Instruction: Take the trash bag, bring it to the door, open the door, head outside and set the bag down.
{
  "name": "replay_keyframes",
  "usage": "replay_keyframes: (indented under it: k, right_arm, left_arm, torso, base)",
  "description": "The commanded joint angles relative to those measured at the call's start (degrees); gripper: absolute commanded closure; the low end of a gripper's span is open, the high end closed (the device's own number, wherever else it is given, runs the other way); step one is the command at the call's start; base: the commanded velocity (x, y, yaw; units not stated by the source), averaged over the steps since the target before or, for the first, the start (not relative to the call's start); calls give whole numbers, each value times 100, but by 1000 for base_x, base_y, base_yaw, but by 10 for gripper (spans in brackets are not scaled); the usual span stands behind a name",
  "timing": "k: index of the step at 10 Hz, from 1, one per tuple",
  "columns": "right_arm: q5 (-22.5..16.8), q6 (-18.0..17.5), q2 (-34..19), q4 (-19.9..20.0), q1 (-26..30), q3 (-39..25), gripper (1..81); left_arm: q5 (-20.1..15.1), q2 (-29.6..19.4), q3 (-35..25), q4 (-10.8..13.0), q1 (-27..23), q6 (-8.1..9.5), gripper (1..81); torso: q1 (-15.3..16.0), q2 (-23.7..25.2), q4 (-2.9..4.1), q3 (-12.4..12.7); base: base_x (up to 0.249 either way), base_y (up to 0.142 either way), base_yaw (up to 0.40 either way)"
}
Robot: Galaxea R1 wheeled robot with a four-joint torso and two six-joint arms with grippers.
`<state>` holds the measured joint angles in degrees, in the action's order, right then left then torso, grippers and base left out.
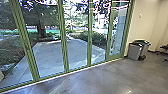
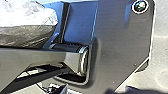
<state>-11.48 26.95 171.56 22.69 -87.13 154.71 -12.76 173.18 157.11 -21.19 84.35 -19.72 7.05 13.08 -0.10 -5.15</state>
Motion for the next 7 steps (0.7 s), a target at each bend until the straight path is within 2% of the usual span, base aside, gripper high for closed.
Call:
replay_keyframes:
  k: [1, 7]
  right_arm:
    - [-407, 12, -14, -10, 296, 14, 10]
    - [-407, 12, 30, -27, 305, 67, 10]
  left_arm:
    - [-446, 7, -23, 18, -291, -66, 811]
    - [-446, 50, -22, 97, -292, -58, 811]
  torso:
    - [0, 0, 0, 0]
    - [0, 0, 0, 0]
  base:
    - [140, -74, 0]
    - [140, -74, 0]
